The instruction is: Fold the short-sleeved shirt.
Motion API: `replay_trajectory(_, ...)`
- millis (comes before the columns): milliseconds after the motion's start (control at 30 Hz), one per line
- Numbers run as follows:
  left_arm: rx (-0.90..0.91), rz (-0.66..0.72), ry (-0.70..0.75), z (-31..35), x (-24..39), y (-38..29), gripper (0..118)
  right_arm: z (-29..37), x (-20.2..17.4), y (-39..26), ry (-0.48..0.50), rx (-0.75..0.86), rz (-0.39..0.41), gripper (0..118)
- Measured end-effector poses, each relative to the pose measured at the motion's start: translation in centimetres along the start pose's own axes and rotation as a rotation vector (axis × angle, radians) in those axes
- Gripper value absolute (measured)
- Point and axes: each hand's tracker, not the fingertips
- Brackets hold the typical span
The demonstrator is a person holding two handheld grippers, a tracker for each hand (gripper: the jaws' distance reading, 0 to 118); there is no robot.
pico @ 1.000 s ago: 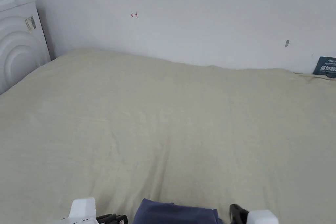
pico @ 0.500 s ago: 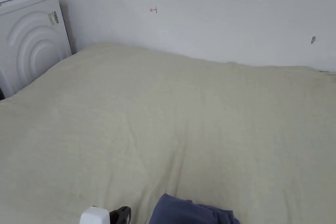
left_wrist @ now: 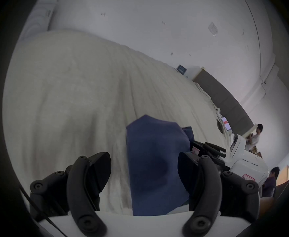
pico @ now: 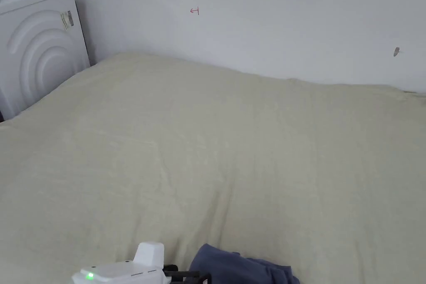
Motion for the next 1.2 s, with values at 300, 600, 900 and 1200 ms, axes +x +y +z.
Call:
replay_trajectory(300, -0.155, 0.032, -0.169, -3.1, -0.8, 0.9, 83, 0.2, 0.8, -0.5, 0.031, 0.021, -0.01, 0)
replay_trajectory(600, -0.15, 0.087, -0.19, -2.9, -0.2, 1.0, 23, 0.2, 0.8, -0.5, 0.043, 0.029, -0.004, 0)
replay_trajectory(900, -0.127, 0.091, -0.228, -0.3, 0.6, 3.4, 19, 2.7, 1.6, 2.4, 0.009, 0.083, 0.041, 0)
replay_trajectory(1200, -0.007, 0.014, -0.15, 8.8, -2.9, 8.6, 19, 4.5, 4.0, 6.2, -0.049, 0.144, 0.077, 0)
